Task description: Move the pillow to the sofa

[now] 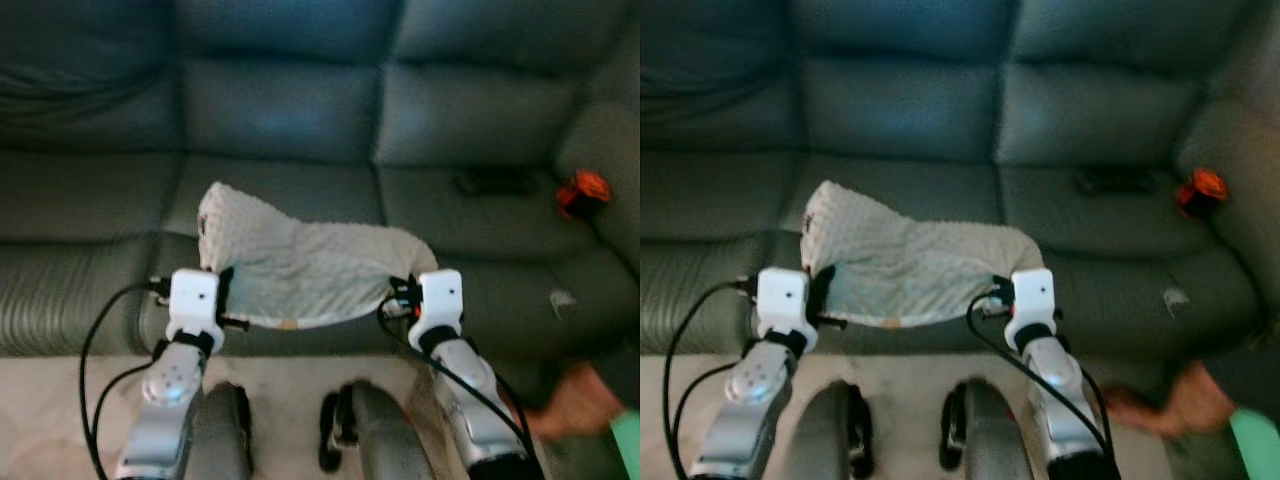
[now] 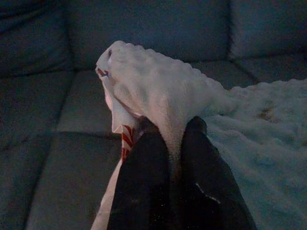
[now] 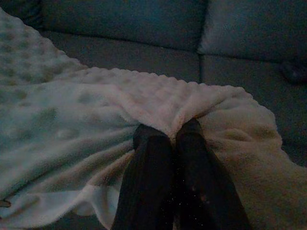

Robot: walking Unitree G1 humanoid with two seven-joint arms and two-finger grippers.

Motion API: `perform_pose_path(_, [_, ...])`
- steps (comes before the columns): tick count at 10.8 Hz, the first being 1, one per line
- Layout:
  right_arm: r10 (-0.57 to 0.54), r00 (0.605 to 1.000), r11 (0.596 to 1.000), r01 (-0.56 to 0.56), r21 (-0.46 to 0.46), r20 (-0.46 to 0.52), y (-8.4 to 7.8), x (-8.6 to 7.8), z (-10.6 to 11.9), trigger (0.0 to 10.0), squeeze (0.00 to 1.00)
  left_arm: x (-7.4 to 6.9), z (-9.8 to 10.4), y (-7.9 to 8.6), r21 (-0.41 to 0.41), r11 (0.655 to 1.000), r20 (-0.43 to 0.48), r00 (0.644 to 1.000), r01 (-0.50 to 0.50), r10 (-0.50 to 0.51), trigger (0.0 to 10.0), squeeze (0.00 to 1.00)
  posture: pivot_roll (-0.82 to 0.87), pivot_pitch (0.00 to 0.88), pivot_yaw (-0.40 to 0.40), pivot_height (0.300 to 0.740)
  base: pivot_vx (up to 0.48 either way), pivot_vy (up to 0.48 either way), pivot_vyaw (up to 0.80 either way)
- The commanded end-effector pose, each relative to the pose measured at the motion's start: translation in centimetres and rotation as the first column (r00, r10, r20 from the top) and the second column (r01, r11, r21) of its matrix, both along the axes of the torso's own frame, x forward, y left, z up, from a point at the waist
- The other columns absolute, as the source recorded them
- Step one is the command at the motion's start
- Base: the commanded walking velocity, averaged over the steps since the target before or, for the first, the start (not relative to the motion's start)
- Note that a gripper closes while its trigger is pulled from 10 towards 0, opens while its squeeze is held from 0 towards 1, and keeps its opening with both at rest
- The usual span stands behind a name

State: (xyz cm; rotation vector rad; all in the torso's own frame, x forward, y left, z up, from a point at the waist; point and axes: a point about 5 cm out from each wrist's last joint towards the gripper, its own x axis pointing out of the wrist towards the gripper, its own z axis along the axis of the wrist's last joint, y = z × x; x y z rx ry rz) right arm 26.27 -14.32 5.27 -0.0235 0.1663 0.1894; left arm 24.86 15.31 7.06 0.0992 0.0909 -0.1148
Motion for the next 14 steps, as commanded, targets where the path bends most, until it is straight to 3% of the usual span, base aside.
perform_pose_path(1, [-0.02,1.0,1.0,0.02,-0.003,-0.003,-0.5,0.0,-0.2,10.0,0.0,0.0,0.0,-0.2,-0.01,1.0,-0.004,1.0,-0.004,0.004,10.0,0.0,-0.03,0.185,-0.073,0.62,0.0,0.0,0.0])
perform_pose_path(8, [-0.015,1.0,1.0,0.015,0.008,-0.002,-0.6,0.4,-0.3,10.0,0.0,0.0,0.8,0.1,-0.007,1.0,0.032,0.999,0.005,-0.005,10.0,0.0,-0.02,0.196,-0.075,0.62,0.0,0.0,0.0])
perform_pose_path(14, [-0.006,1.0,1.0,0.006,0.007,-0.005,-0.8,0.5,-0.5,10.0,0.0,0.2,0.9,0.1,-0.009,1.0,0.039,0.999,0.01,-0.009,10.0,0.0,-0.02,0.203,-0.068,0.62,0.304,0.0,0.0])
